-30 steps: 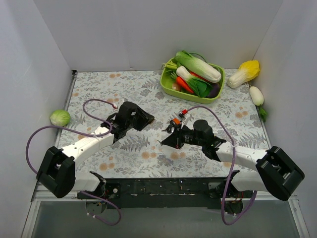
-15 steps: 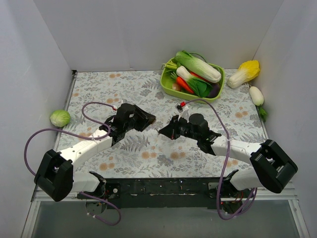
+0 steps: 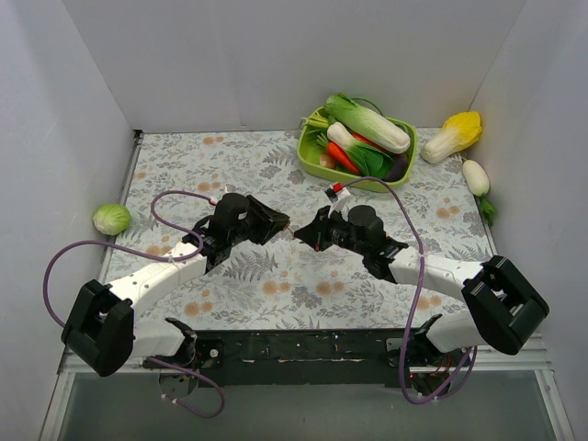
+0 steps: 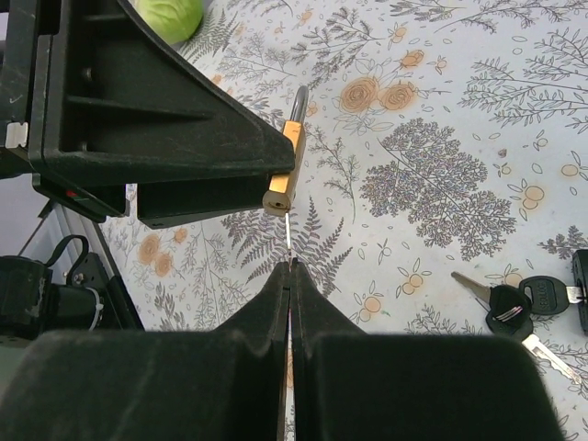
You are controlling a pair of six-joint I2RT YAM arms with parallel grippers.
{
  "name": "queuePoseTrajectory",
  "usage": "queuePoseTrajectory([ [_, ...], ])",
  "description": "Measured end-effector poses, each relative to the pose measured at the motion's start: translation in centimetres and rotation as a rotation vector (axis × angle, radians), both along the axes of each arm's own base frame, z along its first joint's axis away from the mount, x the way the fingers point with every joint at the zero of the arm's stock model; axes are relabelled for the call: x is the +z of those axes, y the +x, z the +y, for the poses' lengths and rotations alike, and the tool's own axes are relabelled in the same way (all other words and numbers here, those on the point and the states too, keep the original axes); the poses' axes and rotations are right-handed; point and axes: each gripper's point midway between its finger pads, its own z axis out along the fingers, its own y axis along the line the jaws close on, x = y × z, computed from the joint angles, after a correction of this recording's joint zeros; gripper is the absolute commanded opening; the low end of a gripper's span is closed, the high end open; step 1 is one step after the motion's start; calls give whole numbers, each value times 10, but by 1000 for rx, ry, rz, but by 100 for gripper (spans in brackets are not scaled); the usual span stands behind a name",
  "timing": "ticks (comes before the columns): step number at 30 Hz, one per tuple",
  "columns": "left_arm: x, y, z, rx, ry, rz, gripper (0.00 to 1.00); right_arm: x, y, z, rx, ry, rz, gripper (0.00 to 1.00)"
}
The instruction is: Unlock with the key
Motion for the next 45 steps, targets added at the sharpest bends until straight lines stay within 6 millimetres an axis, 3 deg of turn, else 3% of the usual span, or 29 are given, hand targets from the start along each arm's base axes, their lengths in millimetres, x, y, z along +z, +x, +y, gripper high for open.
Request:
queuePoseTrajectory([
  [18, 0, 0, 0, 1, 0, 0, 0, 0, 1, -1, -3, -4, -5, 1],
  [29, 0, 0, 0, 2, 0, 0, 0, 13, -2, -2, -4, 26, -14, 1],
  [45, 3, -1, 0, 1, -5, -6, 0, 2, -2, 0, 5, 11, 12, 1],
])
